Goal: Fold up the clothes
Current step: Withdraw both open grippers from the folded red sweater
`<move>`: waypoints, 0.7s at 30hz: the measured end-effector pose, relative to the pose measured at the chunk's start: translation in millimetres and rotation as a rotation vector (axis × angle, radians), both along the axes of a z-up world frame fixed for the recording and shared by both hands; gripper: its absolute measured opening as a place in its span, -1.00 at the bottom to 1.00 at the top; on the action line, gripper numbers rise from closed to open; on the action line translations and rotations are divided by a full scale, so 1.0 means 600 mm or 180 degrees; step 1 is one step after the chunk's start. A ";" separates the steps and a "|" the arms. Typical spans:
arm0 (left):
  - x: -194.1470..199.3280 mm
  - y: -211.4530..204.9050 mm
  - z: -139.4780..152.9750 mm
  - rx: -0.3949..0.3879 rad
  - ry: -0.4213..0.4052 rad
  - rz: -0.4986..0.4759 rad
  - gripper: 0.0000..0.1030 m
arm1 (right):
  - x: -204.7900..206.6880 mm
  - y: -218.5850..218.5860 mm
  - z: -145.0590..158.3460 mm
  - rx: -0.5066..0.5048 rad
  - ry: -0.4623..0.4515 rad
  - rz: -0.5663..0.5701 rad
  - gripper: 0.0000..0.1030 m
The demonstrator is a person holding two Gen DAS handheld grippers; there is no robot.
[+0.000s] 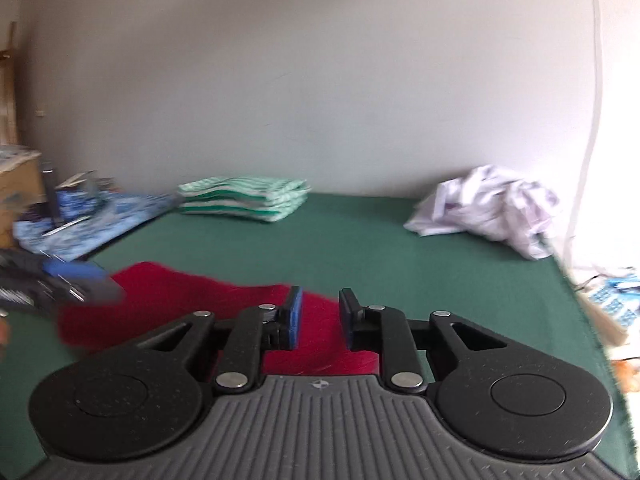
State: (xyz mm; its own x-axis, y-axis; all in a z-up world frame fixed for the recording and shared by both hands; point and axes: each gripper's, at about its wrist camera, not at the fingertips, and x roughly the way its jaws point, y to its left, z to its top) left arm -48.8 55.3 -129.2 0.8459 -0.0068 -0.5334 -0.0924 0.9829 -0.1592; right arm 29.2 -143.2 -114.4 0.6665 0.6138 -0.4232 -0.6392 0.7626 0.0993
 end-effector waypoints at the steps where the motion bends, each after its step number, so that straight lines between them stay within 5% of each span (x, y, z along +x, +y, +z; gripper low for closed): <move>1: -0.005 0.006 -0.009 -0.0093 -0.0018 0.0045 0.33 | 0.005 0.008 -0.015 -0.0061 0.0182 0.0038 -0.51; 5: -0.010 0.026 -0.023 -0.0404 0.0103 0.0121 0.48 | 0.022 0.001 -0.034 0.0026 0.0499 -0.0006 -0.45; 8: -0.028 0.028 0.003 -0.0397 0.0052 0.0155 0.33 | 0.040 -0.025 -0.005 0.0112 0.0807 0.0075 -0.35; 12: -0.045 0.065 0.023 -0.0816 0.0095 0.0319 0.57 | 0.078 -0.092 0.012 0.0535 0.1301 -0.0070 0.27; 15: -0.045 0.088 0.014 -0.1120 0.0271 0.0469 0.68 | 0.100 -0.137 -0.006 0.0812 0.1844 -0.0138 0.28; 21: -0.049 0.083 -0.005 -0.1150 0.0550 0.0626 0.84 | 0.094 -0.164 -0.046 0.0778 0.2381 -0.0383 0.29</move>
